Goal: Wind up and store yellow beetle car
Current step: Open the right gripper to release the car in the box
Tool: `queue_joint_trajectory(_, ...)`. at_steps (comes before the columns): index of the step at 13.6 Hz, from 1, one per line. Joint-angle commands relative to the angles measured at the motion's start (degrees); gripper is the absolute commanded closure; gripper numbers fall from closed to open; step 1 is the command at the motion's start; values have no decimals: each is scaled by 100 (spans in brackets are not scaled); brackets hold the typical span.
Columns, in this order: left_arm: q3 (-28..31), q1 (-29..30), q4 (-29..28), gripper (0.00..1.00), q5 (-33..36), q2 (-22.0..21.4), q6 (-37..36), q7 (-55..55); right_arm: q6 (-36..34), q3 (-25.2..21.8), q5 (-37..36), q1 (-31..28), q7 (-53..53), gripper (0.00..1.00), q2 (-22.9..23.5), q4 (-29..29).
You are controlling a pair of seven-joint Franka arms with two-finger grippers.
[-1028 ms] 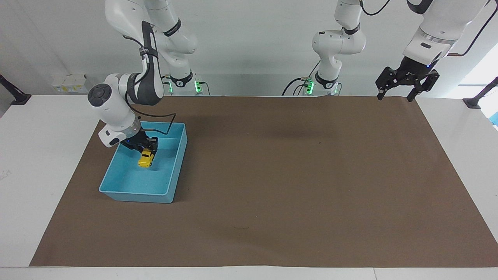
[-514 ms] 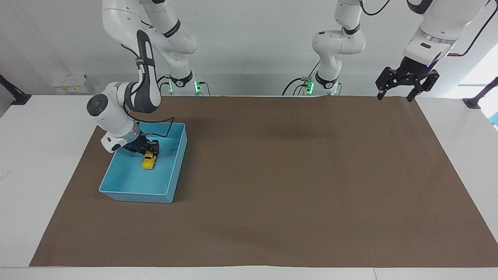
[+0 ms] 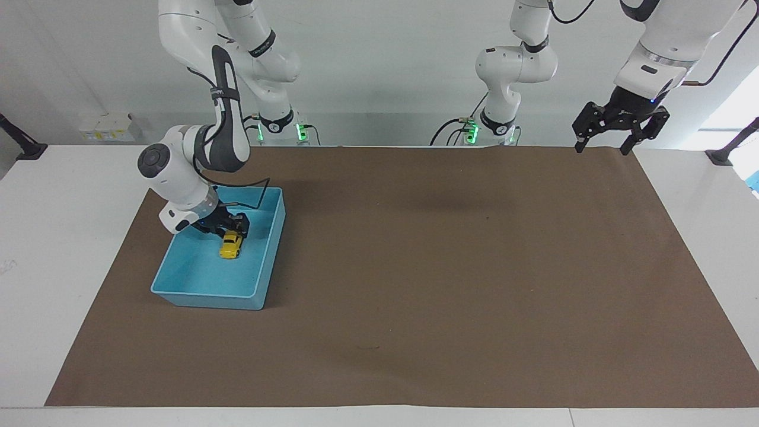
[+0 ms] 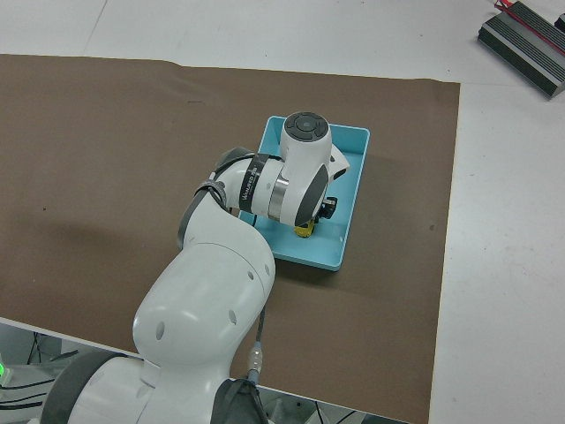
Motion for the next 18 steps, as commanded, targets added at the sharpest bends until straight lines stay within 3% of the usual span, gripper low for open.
queue_joint_trajectory(1,2,45,83,0,-85,28,-116,52,19,6,97,32,-151,0,-65,128)
queue_joint_trajectory(8,2,45,83,0,-85,28,-116,52,-315,41,-580,58,41,0,-451,629)
queue_joint_trajectory(12,2,45,83,0,-85,28,-116,52,-1306,68,-1028,453,1482,0,-461,1349)
queue_joint_trajectory(18,2,45,83,0,-85,28,-116,52,-2581,68,-905,489,1457,0,-626,2273)
